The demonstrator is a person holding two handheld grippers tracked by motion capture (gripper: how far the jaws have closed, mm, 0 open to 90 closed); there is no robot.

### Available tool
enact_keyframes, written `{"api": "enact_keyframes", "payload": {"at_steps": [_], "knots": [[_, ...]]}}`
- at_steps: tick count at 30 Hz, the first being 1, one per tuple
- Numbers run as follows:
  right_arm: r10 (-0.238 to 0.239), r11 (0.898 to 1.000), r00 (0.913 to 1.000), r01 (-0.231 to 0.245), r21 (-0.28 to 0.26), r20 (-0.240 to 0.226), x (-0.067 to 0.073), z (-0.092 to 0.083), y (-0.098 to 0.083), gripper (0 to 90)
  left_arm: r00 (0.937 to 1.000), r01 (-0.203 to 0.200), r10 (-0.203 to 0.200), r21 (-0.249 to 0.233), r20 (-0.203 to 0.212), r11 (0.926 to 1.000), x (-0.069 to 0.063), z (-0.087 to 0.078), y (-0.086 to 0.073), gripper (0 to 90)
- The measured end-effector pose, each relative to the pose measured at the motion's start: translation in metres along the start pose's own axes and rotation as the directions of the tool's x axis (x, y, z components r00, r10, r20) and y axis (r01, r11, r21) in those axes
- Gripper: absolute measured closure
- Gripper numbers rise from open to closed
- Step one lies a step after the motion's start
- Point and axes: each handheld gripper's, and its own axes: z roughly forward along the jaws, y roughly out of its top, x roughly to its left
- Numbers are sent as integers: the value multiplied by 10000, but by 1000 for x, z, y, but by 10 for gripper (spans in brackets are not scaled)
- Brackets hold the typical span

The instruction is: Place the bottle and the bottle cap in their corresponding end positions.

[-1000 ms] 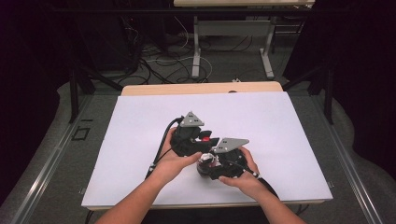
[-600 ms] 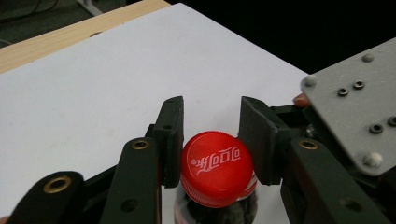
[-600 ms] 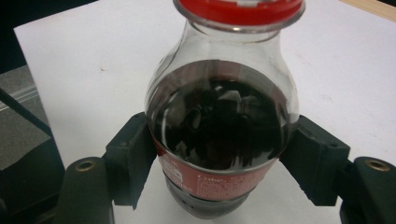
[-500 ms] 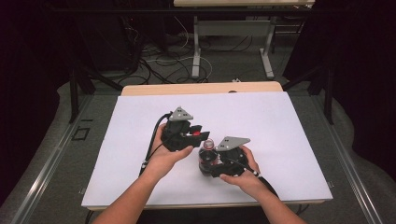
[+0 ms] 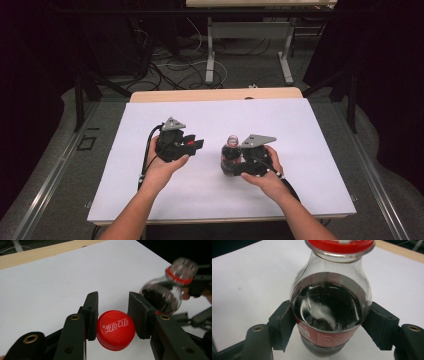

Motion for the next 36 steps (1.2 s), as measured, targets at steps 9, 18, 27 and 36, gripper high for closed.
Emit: {"api": "enact_keyframes", "payload": {"at_steps": [9,18,27,36], "knots": [[398,9992,9949,-396,-41,926,-32,16,26,300,9992,273,-271,70,-310,9996,13,3,-16,614],[913,9958,9864,-908,-98,1367,-50,50,41,300,9985,465,-463,50,-297,9989,20,0,-22,614],[935,9954,9835,-954,52,1548,-53,87,42,299,9971,666,-664,43,-368,9978,27,-1,-27,614],[959,9951,9836,-982,73,1524,-47,106,38,298,9971,695,-689,203,-311,9974,30,1,-29,614]]}}
